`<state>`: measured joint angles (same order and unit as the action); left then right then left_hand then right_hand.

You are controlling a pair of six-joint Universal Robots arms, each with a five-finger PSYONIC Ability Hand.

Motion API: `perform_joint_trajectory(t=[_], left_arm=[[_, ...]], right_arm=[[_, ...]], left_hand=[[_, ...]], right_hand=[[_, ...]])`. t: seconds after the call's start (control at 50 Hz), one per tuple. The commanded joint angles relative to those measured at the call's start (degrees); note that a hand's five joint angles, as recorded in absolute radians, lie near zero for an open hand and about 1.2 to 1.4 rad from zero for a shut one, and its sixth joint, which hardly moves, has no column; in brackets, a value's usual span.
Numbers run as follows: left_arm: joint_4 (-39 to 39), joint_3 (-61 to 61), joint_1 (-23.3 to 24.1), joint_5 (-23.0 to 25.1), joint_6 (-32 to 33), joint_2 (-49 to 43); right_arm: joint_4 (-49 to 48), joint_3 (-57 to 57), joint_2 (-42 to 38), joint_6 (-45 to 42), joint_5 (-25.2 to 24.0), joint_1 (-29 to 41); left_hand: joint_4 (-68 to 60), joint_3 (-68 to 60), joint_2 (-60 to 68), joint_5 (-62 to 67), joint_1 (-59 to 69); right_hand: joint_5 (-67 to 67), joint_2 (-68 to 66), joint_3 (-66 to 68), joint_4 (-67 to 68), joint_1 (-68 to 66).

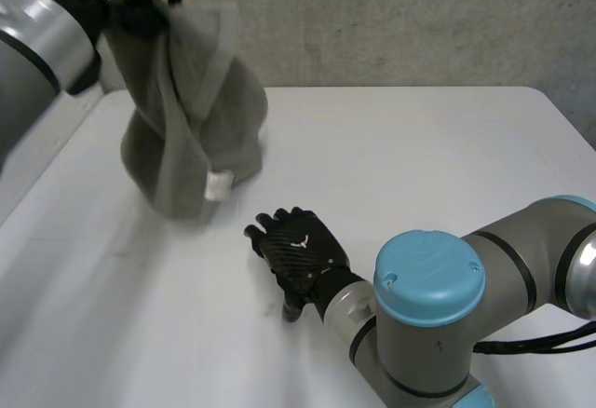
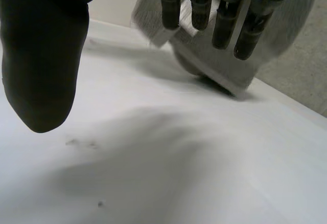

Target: Fold the towel.

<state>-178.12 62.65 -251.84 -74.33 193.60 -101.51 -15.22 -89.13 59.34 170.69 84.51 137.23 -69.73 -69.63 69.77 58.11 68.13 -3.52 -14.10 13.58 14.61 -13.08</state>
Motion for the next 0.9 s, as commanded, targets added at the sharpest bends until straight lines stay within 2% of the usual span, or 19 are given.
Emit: perform_joint_trajectory(t=[0.02,0.22,0.32,0.36,0.38,0.48,0.54,0.58,0.6,0.64,0.7,0.74,0.76,0.82,0.9], left_arm=[[2.7,-1.7,-0.4,0.0,-0.5,1.4],[4.5,-2.1,-0.6,-0.3,-1.6,1.4],[5.0,-3.3,-0.7,-0.1,-5.3,1.7],[5.8,-4.2,-0.8,0.1,-7.5,2.2],[5.8,-4.2,-0.8,0.1,-7.5,2.2],[7.8,-4.5,-1.4,0.1,-8.7,3.2],[8.3,-4.3,-1.4,0.1,-8.7,3.4],[9.0,-3.9,-1.4,0.1,-8.9,3.9],[9.0,-3.9,-1.4,0.1,-8.9,3.9],[9.8,-2.9,-1.4,0.1,-9.3,4.4],[10.0,-2.2,-1.4,0.1,-9.6,4.8],[10.0,-0.9,-1.4,0.2,-10.3,5.8],[10.0,-0.9,-1.4,0.2,-10.4,5.8],[10.0,0.4,-1.3,0.3,-11.1,7.0],[10.0,1.0,-1.3,0.3,-11.8,7.7]], right_arm=[[0.4,1.7,-0.3,0.2,0.0,0.0],[0.7,3.2,-0.6,0.8,0.7,-1.7],[1.7,4.0,-0.2,4.7,1.2,-4.9],[4.6,5.9,-0.2,9.9,0.8,-7.0],[4.6,5.9,-0.2,9.9,0.8,-7.1],[12.6,13.6,-2.9,21.2,-0.8,-10.0],[13.8,16.4,-4.3,23.5,-2.2,-10.4],[15.1,22.2,-7.5,28.4,-6.1,-10.8],[15.1,22.2,-7.5,28.5,-6.1,-10.8],[15.1,28.5,-11.3,33.3,-9.3,-10.8],[15.3,32.2,-13.5,35.2,-10.4,-10.4],[16.6,39.9,-18.6,37.5,-11.7,-9.4],[16.6,39.9,-18.6,37.5,-11.7,-9.4],[21.5,52.2,-27.1,39.2,-12.9,-5.9],[25.0,60.0,-32.9,40.2,-14.0,-3.6]], left_hand=[[-10.3,-10.4,10.2,11.9,11.9],[-10.3,-10.4,10.2,11.9,11.9],[-10.3,-10.4,10.2,11.9,11.9],[-10.3,-10.4,10.2,11.9,11.9],[-10.3,-10.4,10.2,11.9,11.9],[-10.3,-10.4,10.2,11.9,11.9],[-10.3,-10.4,10.2,11.9,11.9],[-10.3,-10.4,10.2,11.9,11.9],[-10.3,-10.4,10.2,11.9,11.9],[-10.3,-10.4,10.2,11.9,11.9],[-10.3,-10.4,10.2,11.9,11.9],[-10.3,-10.4,10.2,11.9,11.9],[-10.3,-10.4,10.2,11.9,11.9],[-10.3,-10.4,10.2,11.9,11.9],[-10.3,-10.4,10.2,11.9,11.9]], right_hand=[[3.5,4.1,-3.6,-4.6,3.1],[3.5,4.1,-3.6,-4.6,3.1],[3.5,4.1,-3.6,-4.6,3.1],[3.5,4.1,-3.6,-4.6,3.1],[3.5,4.1,-3.6,-4.6,3.1],[3.5,4.1,-3.6,-4.6,3.1],[3.5,4.1,-3.6,-4.6,3.1],[3.5,4.1,-3.6,-4.6,3.1],[3.5,4.1,-3.6,-4.6,3.1],[3.5,4.1,-3.6,-4.6,3.1],[3.5,4.1,-3.6,-4.6,3.1],[3.5,4.1,-3.6,-4.6,3.1],[3.5,4.1,-3.6,-4.6,3.1],[3.5,4.1,-3.6,-4.6,3.1],[3.5,4.1,-3.6,-4.6,3.1]])
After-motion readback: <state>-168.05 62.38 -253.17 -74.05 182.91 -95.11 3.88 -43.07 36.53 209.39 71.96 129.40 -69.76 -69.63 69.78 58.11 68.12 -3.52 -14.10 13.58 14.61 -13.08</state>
